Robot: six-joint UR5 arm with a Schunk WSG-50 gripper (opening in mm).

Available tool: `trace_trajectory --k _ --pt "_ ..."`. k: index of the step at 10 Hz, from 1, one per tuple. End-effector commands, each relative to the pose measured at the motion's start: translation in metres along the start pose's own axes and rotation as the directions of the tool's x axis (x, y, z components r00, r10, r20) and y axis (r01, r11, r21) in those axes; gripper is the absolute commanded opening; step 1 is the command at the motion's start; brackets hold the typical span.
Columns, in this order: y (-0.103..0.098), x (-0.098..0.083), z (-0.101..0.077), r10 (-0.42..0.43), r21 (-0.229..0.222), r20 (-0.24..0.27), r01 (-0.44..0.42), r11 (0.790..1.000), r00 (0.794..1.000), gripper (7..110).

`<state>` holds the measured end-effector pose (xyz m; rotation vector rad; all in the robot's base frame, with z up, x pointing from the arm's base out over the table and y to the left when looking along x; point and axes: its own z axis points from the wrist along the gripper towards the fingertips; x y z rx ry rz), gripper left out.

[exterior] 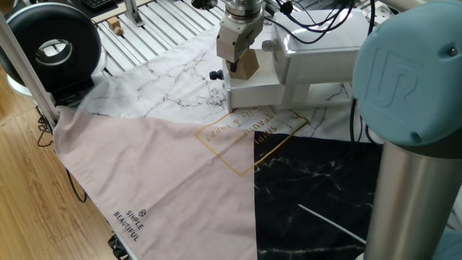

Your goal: Put things in the drawer

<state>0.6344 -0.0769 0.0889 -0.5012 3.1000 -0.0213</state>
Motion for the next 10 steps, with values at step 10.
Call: trace_trajectory --k 10 --pt "-0.0035 -0.0022 0.0018 -0.091 -0.003 -0.020 0.091 0.996 0.996 66"
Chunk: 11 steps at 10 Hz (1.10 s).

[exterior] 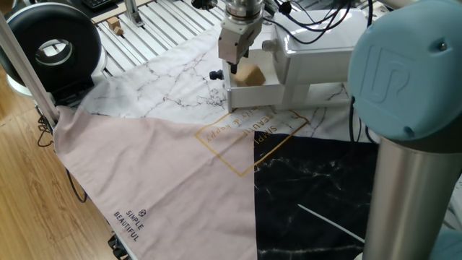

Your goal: Put things in the drawer

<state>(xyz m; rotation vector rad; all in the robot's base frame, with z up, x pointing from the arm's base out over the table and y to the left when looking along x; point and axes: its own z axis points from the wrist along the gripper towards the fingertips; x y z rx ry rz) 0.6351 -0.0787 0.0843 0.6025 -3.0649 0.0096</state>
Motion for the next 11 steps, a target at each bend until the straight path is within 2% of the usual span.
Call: trace_trajectory --k 1,4,5,6,8,11 --pt "-0.002 -0.003 -0.005 -0.020 0.018 -0.011 0.020 1.000 1.000 66" --pt "0.003 -0.005 -0.014 0.008 0.035 -0.038 -0.006 0.999 0.999 66" --pt "0.005 -0.001 -0.017 0.013 0.038 -0.064 -0.010 0.999 0.998 66" --pt "0.002 0.004 -0.023 0.018 0.069 -0.099 -0.011 0.998 0.995 66" --pt "-0.010 0.005 -0.035 0.029 0.166 -0.128 -0.008 0.986 0.991 66" --pt "-0.002 0.008 -0.044 0.059 0.189 -0.165 -0.028 0.982 0.985 66"
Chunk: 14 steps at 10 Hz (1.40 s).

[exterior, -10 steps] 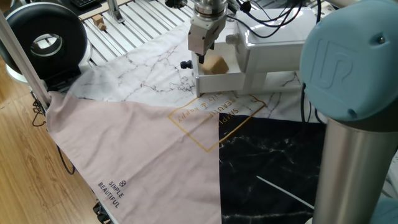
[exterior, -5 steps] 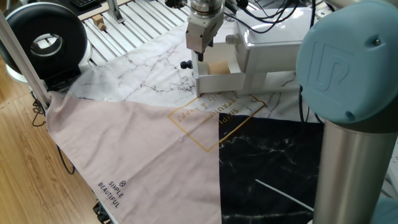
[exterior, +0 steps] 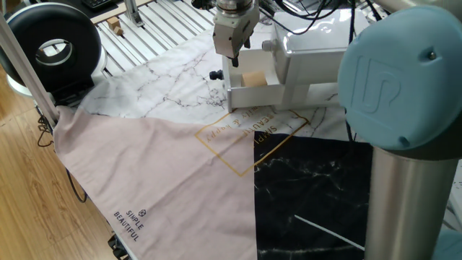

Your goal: Put things in the drawer

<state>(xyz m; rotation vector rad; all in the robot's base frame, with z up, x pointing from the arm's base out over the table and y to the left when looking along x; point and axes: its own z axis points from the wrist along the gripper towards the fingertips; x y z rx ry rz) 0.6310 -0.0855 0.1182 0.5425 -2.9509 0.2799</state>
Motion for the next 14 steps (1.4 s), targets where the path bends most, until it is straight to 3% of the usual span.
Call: trace_trajectory --k 1,2,5,7,10,12,13,14 --pt "0.004 0.002 -0.014 0.028 0.032 -0.030 -0.027 0.999 0.999 66" --pt "0.009 0.000 -0.015 0.039 0.022 -0.029 -0.039 0.999 0.999 66" --pt "0.049 -0.005 -0.026 0.126 -0.034 -0.062 -0.128 0.991 0.990 66" --pt "0.091 -0.026 -0.025 0.214 -0.132 -0.028 -0.216 0.967 0.976 66" --pt "0.108 -0.076 -0.017 0.292 -0.151 0.118 -0.273 0.950 0.949 66" --pt "0.108 -0.104 -0.020 0.278 -0.178 0.212 -0.242 0.954 0.937 66" --pt "0.104 -0.118 -0.021 0.255 -0.173 0.261 -0.215 0.961 0.931 88" --pt "0.103 -0.131 -0.019 0.224 -0.171 0.293 -0.180 0.969 0.929 88"
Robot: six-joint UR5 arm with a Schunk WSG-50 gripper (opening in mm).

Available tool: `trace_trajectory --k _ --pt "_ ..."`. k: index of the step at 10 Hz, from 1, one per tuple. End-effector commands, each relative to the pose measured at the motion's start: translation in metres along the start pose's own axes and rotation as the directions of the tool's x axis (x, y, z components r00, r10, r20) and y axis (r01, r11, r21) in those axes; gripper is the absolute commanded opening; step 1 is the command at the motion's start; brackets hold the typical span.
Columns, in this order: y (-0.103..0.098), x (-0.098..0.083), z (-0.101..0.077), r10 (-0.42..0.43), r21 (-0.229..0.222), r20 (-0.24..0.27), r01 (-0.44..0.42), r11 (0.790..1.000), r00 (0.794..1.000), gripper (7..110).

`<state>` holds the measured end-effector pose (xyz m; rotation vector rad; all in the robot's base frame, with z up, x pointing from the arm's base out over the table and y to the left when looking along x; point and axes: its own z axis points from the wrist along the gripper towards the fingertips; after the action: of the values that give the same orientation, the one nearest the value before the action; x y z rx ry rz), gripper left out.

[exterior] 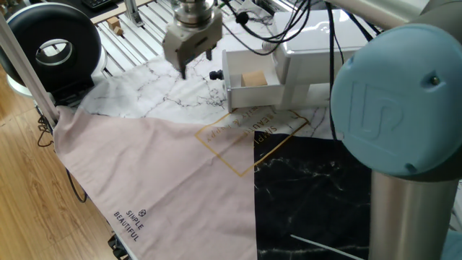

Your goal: Put things in the drawer

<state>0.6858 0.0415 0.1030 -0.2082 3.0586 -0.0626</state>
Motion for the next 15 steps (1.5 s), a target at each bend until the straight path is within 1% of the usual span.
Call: trace_trajectory --k 1,2,4,5,6,8,10,12,13,14,15 --pt "0.011 -0.038 0.011 -0.054 -0.031 0.103 0.058 0.998 0.993 88" --pt "0.018 -0.037 0.016 -0.072 -0.061 0.083 0.077 0.995 0.994 88" --pt "0.014 -0.037 0.024 -0.080 -0.051 0.064 0.083 0.995 0.995 88" --pt "0.014 -0.035 0.029 -0.069 -0.053 0.041 0.071 0.996 0.997 88" --pt "0.010 -0.032 0.033 -0.064 -0.039 0.014 0.065 0.997 0.998 88" --pt "0.007 -0.031 0.040 -0.066 -0.027 -0.004 0.066 0.997 0.998 88" --pt "0.009 -0.028 0.046 -0.068 -0.037 -0.030 0.067 0.997 0.997 88" --pt "0.009 -0.024 0.050 -0.066 -0.034 -0.056 0.064 0.997 0.996 88" --pt "0.010 -0.016 0.052 -0.060 -0.040 -0.092 0.057 0.998 0.994 88" --pt "0.007 -0.009 0.053 -0.062 -0.031 -0.127 0.058 0.998 0.990 88" --pt "0.003 -0.005 0.054 -0.056 -0.015 -0.142 0.055 0.998 0.988 88"
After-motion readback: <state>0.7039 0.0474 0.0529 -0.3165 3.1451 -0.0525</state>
